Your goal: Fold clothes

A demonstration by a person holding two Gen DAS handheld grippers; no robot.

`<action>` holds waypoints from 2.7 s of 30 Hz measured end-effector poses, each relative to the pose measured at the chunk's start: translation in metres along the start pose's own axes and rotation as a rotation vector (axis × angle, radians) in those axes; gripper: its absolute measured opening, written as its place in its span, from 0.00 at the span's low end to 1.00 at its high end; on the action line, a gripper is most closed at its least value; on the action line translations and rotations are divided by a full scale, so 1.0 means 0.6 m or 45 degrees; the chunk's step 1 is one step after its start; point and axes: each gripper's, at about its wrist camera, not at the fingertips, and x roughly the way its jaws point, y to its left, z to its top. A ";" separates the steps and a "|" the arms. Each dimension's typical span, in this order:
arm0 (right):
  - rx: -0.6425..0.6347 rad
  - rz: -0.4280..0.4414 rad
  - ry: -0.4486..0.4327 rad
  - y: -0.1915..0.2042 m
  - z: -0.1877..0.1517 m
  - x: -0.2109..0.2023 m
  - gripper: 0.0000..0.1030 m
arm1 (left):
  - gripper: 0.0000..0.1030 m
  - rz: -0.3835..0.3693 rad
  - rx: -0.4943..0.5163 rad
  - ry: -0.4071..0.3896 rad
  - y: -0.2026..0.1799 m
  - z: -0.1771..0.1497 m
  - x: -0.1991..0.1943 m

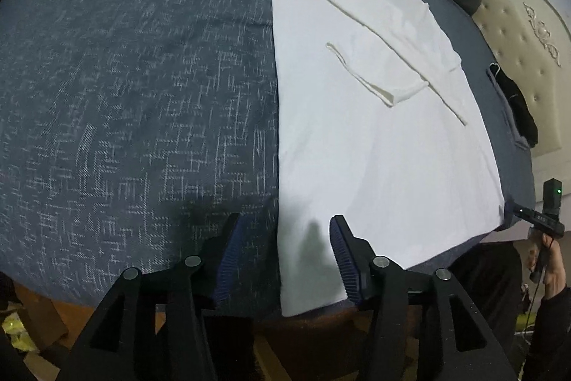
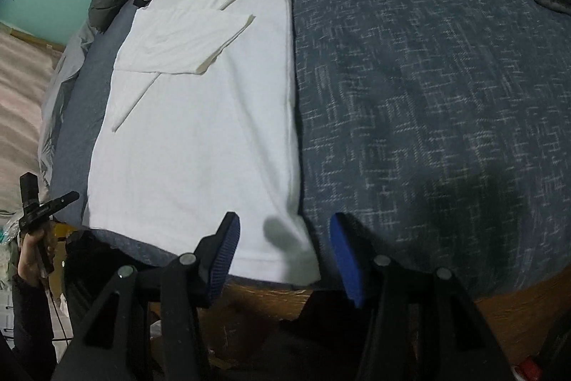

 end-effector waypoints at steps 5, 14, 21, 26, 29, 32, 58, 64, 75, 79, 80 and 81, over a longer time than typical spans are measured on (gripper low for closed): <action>0.035 -0.001 0.039 0.001 0.005 0.021 0.53 | 0.57 0.000 -0.020 0.047 0.005 -0.010 0.016; 0.053 0.001 0.067 0.006 0.010 0.038 0.60 | 0.57 -0.051 -0.046 0.138 0.007 -0.021 0.055; 0.035 -0.008 0.089 0.010 0.009 0.048 0.61 | 0.57 -0.046 0.010 0.120 -0.009 -0.028 0.055; -0.028 -0.053 0.107 0.026 0.005 0.055 0.58 | 0.42 -0.056 0.054 0.126 -0.018 -0.033 0.055; -0.082 -0.083 0.128 0.039 0.001 0.059 0.40 | 0.26 -0.067 0.071 0.122 -0.020 -0.032 0.049; -0.110 -0.053 0.138 0.045 -0.002 0.061 0.11 | 0.12 -0.072 0.099 0.101 -0.023 -0.033 0.037; -0.213 0.259 -0.210 0.065 -0.010 -0.097 0.03 | 0.03 -0.180 0.269 -0.207 -0.078 -0.014 -0.120; -0.228 0.309 -0.256 0.088 -0.015 -0.122 0.03 | 0.03 -0.194 0.295 -0.258 -0.089 -0.024 -0.151; -0.249 0.423 -0.343 0.109 -0.039 -0.190 0.03 | 0.03 -0.253 0.361 -0.347 -0.090 -0.051 -0.242; -0.281 0.474 -0.376 0.120 -0.051 -0.231 0.03 | 0.03 -0.266 0.383 -0.404 -0.100 -0.057 -0.289; -0.288 0.487 -0.384 0.124 -0.053 -0.240 0.03 | 0.03 -0.273 0.393 -0.411 -0.103 -0.059 -0.299; -0.295 0.501 -0.392 0.128 -0.055 -0.250 0.03 | 0.03 -0.275 0.406 -0.420 -0.108 -0.060 -0.310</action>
